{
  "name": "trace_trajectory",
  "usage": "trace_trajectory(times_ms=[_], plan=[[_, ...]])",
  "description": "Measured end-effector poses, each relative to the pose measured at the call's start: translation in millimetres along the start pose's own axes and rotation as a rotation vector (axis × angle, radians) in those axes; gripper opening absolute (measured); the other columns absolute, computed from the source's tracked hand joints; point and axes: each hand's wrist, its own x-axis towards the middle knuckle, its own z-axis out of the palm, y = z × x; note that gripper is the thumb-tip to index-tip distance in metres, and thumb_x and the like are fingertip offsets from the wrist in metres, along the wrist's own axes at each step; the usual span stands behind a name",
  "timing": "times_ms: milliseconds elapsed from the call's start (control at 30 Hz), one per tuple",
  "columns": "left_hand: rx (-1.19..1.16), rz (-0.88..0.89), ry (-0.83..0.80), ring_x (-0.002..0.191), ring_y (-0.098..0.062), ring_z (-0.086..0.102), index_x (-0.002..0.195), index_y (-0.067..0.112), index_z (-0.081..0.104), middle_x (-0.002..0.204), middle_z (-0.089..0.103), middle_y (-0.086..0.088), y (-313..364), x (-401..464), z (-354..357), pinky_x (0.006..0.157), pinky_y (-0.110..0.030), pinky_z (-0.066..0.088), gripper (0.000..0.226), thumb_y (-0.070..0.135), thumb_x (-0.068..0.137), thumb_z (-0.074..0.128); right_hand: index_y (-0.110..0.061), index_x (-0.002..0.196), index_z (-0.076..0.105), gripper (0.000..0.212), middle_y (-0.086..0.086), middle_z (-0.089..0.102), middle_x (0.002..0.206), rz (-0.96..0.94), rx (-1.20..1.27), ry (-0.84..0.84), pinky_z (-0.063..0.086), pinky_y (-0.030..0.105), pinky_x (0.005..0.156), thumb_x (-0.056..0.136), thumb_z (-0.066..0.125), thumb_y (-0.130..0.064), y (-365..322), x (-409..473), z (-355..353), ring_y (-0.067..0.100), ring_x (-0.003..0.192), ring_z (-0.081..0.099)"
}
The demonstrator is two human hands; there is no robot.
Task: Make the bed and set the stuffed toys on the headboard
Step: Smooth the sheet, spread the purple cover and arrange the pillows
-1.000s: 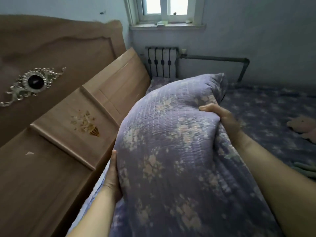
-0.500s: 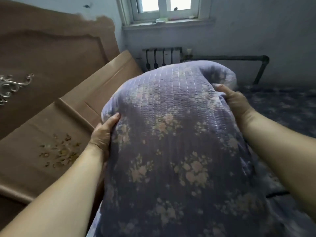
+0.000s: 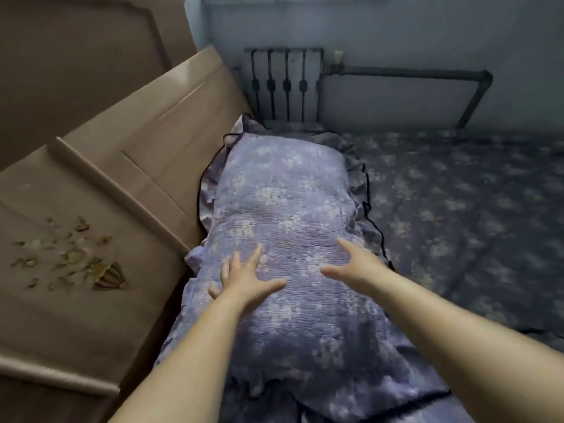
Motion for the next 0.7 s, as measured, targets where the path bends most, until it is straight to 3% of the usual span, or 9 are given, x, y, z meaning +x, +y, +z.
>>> trace_trajectory(times_ms=[100,267,433,500,567,633,700], plan=[[0.142,-0.037,-0.058,0.145,-0.028,-0.016,0.144,0.051,0.000,0.159,-0.014,0.002,-10,2,14,0.111,-0.064,0.008,0.096,0.062,0.074,0.065,-0.033,0.150,0.015,0.090,0.005,0.015,0.157,0.007,-0.121,-0.069,0.028,0.035,0.114,0.080,0.068,-0.049,4,5,19,0.025,0.142,0.026],[0.168,-0.040,-0.055,0.145,-0.028,-0.018,0.144,0.052,-0.001,0.158,-0.018,0.005,-21,10,29,0.108,-0.067,0.010,0.100,0.062,0.071,0.067,-0.043,0.149,0.008,0.093,0.003,-0.007,0.160,0.000,-0.194,-0.168,0.022,0.042,0.117,0.079,0.070,-0.046,16,11,42,0.028,0.147,0.009],[0.089,-0.003,-0.048,0.146,-0.025,-0.010,0.145,0.049,0.006,0.159,-0.012,0.006,-34,20,32,0.112,-0.061,0.013,0.092,0.061,0.075,0.064,-0.040,0.150,0.010,0.094,0.003,-0.009,0.160,-0.020,-0.186,-0.201,0.021,0.034,0.115,0.079,0.073,-0.041,23,21,51,0.026,0.147,0.010],[-0.019,-0.004,0.060,0.147,-0.024,0.002,0.148,0.042,0.013,0.159,-0.003,0.002,-43,22,32,0.115,-0.054,0.018,0.086,0.056,0.079,0.063,-0.035,0.151,0.014,0.094,0.003,-0.003,0.160,-0.030,-0.138,-0.165,0.021,0.032,0.114,0.079,0.073,-0.041,27,24,52,0.023,0.146,0.013],[-0.085,-0.072,0.251,0.145,-0.024,0.014,0.148,0.031,0.022,0.158,0.009,-0.005,-49,21,32,0.114,-0.050,0.021,0.075,0.050,0.085,0.058,-0.027,0.150,0.018,0.091,0.005,0.008,0.159,-0.020,-0.114,-0.022,0.021,0.035,0.116,0.079,0.071,-0.044,35,24,52,0.023,0.145,0.016],[-0.014,-0.210,0.432,0.142,-0.026,0.018,0.146,0.024,0.027,0.154,0.021,-0.010,-56,20,31,0.113,-0.053,0.018,0.070,0.051,0.087,0.054,-0.024,0.150,0.018,0.089,0.005,0.013,0.157,0.072,-0.114,0.119,0.022,0.042,0.116,0.081,0.067,-0.050,46,23,51,0.026,0.144,0.015],[-0.022,-0.394,0.448,0.141,-0.031,0.019,0.144,0.019,0.028,0.150,0.029,-0.013,-66,23,28,0.110,-0.059,0.011,0.077,0.057,0.083,0.055,-0.025,0.151,0.010,0.095,0.005,0.005,0.158,0.172,-0.103,0.146,0.021,0.048,0.115,0.080,0.064,-0.056,59,20,47,0.029,0.145,0.010]])
